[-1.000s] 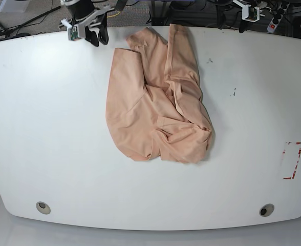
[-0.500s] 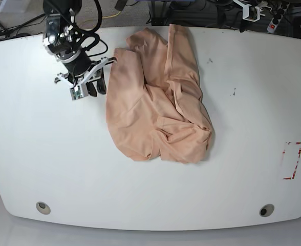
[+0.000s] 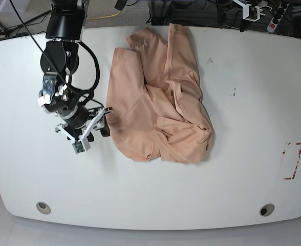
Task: Fold the T-shirt properly
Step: 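Move the right gripper down to the peach T-shirt's hem and grasp it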
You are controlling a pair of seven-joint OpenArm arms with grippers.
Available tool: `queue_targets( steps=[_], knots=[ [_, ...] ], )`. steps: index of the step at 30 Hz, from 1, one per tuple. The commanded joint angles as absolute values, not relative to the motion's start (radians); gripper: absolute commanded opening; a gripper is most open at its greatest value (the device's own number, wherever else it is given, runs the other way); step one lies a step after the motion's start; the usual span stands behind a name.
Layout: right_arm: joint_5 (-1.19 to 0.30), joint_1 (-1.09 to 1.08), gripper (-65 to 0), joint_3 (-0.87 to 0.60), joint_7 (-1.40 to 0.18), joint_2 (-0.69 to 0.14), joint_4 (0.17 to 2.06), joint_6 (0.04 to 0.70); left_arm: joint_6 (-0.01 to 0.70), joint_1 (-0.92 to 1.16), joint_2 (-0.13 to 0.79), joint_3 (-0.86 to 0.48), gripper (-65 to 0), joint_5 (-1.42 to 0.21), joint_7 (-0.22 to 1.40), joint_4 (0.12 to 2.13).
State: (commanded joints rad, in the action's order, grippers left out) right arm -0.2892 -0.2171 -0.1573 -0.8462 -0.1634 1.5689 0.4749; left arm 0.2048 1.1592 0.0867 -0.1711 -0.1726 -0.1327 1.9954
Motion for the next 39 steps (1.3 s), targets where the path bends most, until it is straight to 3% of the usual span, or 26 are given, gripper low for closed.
queue_targets(
  steps=[16, 25, 30, 36, 39],
  knots=[
    [-0.286, -0.559, -32.7, -0.157, -0.719, -0.163, 0.909, 0.673, 0.205, 1.153, 0.087, -0.170, -27.9, -0.173, -0.133, 1.997],
    [-0.282, -0.627, -32.5, -0.128, -0.521, -0.163, 0.639, 0.682, 0.206, 1.152, 0.087, -0.166, -28.2, -0.173, -0.133, 1.998],
    [-0.285, -0.622, -32.8, -0.001, -0.484, -0.136, 0.628, 0.674, 0.206, 1.152, 0.087, -0.165, -28.2, -0.173, -0.133, 1.998],
    [-0.285, -0.601, -33.1, -0.002, -0.479, -0.119, 0.627, 0.673, 0.206, 1.152, 0.087, -0.165, -28.2, -0.173, -0.133, 1.998],
    [-0.280, -0.601, -40.0, -0.002, -0.478, -0.105, 0.627, 0.671, 0.206, 1.152, 0.087, -0.165, -28.2, -0.173, -0.133, 1.998]
  ],
)
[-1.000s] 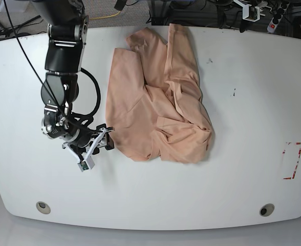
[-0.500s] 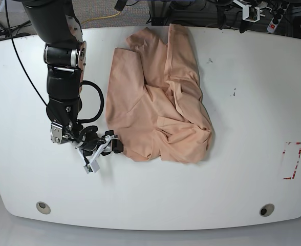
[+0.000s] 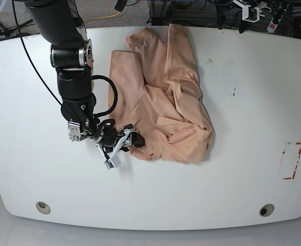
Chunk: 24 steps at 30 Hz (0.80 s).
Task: Fold the T-shirt properly
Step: 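Move the right gripper down to the peach T-shirt's hem and grasp it, then reach the left gripper to the shirt's shoulder edge and grasp it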
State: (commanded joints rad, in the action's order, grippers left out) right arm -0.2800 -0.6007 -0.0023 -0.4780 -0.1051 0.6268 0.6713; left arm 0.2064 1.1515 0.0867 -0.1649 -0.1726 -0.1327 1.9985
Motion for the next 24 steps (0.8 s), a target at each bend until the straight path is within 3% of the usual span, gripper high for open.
queue_targets(
  steps=[4, 6, 15, 19, 24],
  knots=[
    [-0.280, -0.604, -61.8, -0.002, -0.478, -0.105, 0.630, 0.671, 0.206, 1.152, 0.090, -0.143, -28.1, -0.170, -0.133, 1.998],
    [-0.280, -0.604, -65.0, -0.002, -0.478, -0.107, 0.631, 0.671, 0.206, 1.152, 0.094, -0.108, -28.1, -0.170, -0.133, 1.998],
    [-0.280, -0.601, -65.0, 0.001, -0.479, -0.108, 0.631, 0.673, 0.197, 1.070, 0.217, 0.157, -28.1, -0.168, -0.128, 1.995],
    [-0.280, -0.598, -65.0, 0.001, -0.479, -0.108, 0.631, 0.673, 0.147, 1.023, 0.222, 0.194, -27.9, -0.166, -0.059, 1.997],
    [-0.280, -0.596, -65.0, 0.001, -0.481, -0.108, 0.631, 0.673, 0.142, 0.931, 0.222, 0.220, -27.9, -0.166, 0.088, 1.995]
  ],
)
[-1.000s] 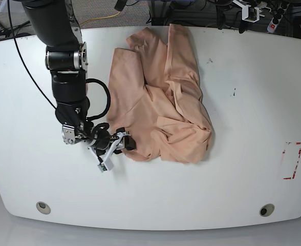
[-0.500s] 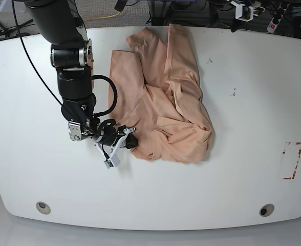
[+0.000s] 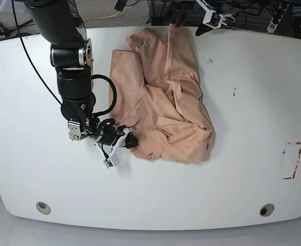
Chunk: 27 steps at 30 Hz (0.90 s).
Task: Fold the T-shirt properly
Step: 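Reach the left gripper to the shirt's shoulder edge and grasp it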
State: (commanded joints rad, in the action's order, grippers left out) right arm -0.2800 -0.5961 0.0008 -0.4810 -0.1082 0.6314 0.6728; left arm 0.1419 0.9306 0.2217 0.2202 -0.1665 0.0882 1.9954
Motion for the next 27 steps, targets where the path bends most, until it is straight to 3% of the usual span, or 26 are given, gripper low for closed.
queue_targets(
  steps=[9, 17, 27],
  knots=[
    [-0.283, -0.596, -65.0, 0.001, -0.483, -0.128, 0.634, 0.680, 0.142, 0.785, 0.222, 0.240, -27.9, -0.165, 0.274, 1.994],
    [-0.282, -0.541, -65.0, 0.001, -0.529, -0.147, 0.814, 0.674, 0.142, 0.690, 0.222, 0.294, -28.2, -0.165, 0.403, 1.988],
    [-0.288, -0.538, -65.0, -0.002, -0.584, -0.148, 0.866, 0.673, 0.143, 0.595, 0.222, 0.340, -28.3, -0.166, 0.533, 1.922]
  ],
)
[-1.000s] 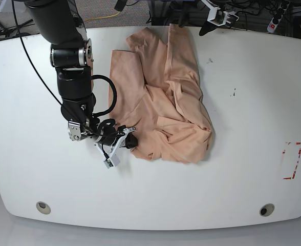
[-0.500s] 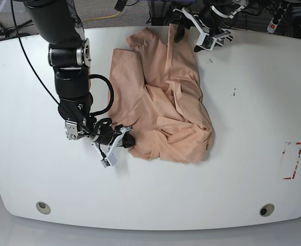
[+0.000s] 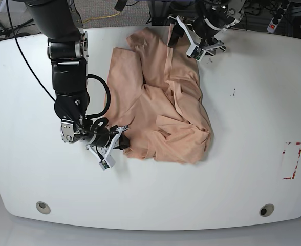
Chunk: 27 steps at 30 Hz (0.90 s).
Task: Fold the T-shirt properly
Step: 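Reach the left gripper to the shirt's shoulder edge and grasp it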
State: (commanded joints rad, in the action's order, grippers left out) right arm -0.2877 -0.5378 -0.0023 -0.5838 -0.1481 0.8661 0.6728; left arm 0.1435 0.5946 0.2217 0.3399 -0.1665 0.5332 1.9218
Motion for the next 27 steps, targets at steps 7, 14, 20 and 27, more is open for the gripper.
queue_targets(
  steps=[7, 14, 20, 27],
  knots=[
    [-0.288, -0.538, -65.0, -0.002, -0.585, -0.148, 0.866, 0.673, 0.143, 0.585, 0.236, 0.358, -33.3, -0.166, 0.538, 1.880],
    [-0.288, -0.538, -65.0, -0.002, -0.585, -0.148, 0.866, 0.673, 0.140, 0.593, 0.248, 0.295, -60.7, -0.166, 0.542, 1.888],
    [-0.288, -0.538, -65.0, -0.002, -0.585, -0.148, 0.866, 0.673, 0.145, 0.628, 0.248, 0.157, -61.2, -0.170, 0.538, 1.917],
    [-0.288, -0.538, -65.0, -0.004, -0.585, -0.148, 0.885, 0.673, 0.303, 0.650, 0.242, -0.090, -61.4, -0.171, 0.536, 1.998]
  ],
)
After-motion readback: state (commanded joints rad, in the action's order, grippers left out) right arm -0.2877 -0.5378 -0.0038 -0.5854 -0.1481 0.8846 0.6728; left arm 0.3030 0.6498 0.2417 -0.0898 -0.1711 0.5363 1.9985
